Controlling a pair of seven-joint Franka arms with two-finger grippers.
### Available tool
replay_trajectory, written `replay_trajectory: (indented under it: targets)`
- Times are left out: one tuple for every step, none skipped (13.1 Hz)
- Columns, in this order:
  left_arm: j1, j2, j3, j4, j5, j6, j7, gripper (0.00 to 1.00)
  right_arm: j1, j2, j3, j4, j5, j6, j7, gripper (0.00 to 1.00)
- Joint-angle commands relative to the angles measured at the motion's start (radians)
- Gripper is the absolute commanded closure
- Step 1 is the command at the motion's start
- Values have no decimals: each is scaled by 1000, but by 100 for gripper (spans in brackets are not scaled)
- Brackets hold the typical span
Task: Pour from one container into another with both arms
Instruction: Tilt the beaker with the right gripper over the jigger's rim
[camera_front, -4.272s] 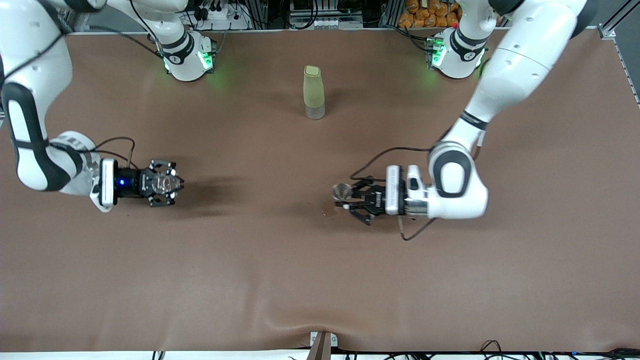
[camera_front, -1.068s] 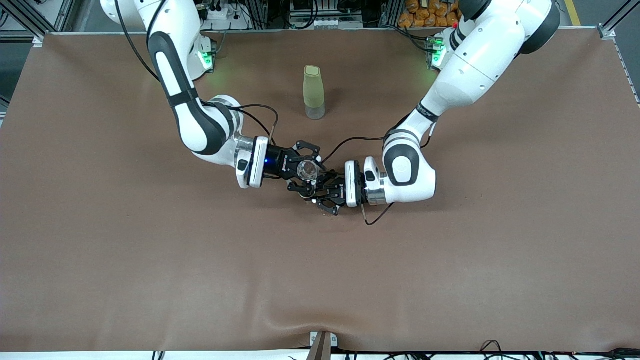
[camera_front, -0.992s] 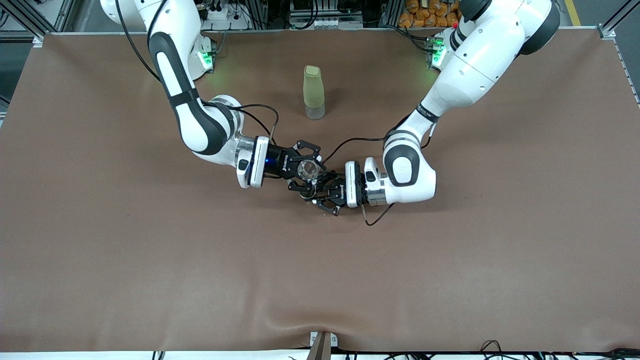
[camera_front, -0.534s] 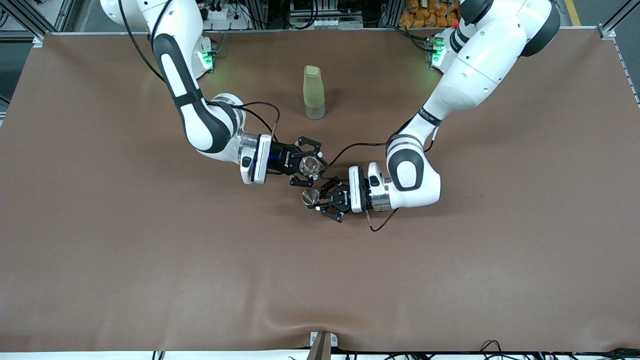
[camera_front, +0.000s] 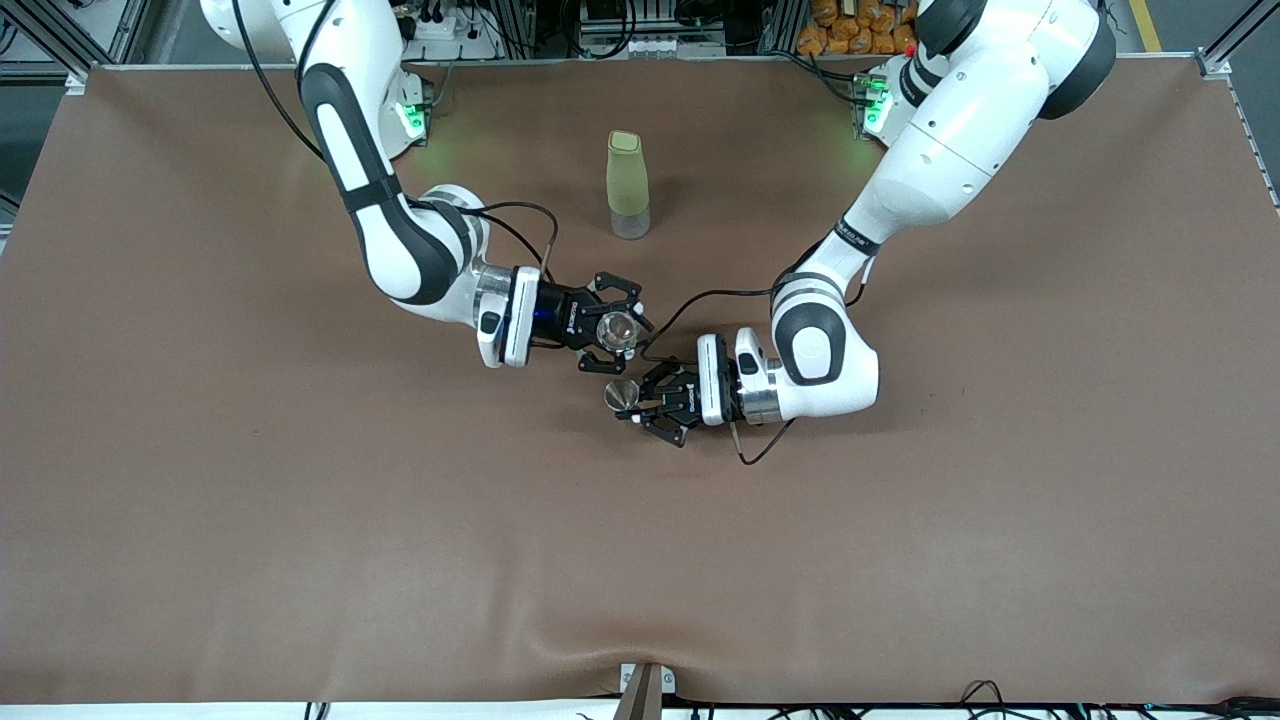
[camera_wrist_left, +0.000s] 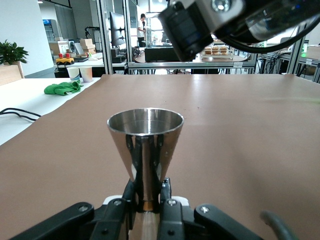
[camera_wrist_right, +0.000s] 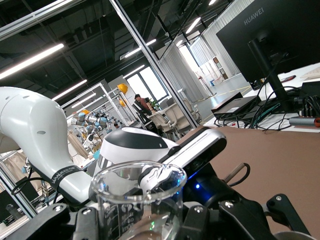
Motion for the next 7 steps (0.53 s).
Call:
replay_trajectory:
  targets:
    - [-6,13,-3,24,-44,10,29,100,-9,-14,10,3,28,3,-26,100]
    - [-6,13,-3,24,-45,10,29,100,-9,-5,10,20,28,6,-26,100]
    - [-6,13,-4,24,-45,10,29,100,-9,-1,10,23,28,7,-25,100]
    - [-6,13,-3,24,-54,10,30,100,-9,-1,10,23,29,7,-19,100]
    - [-6,13,-4,23,-65,9,33,100,-9,-1,10,23,29,6,-13,100]
    - [-7,13,-3,23,-80,9,49,100,-11,-2,10,22,29,6,-5,100]
    - [-7,13,-3,23,-94,7,61,100,-11,-1,10,20,29,6,27,100]
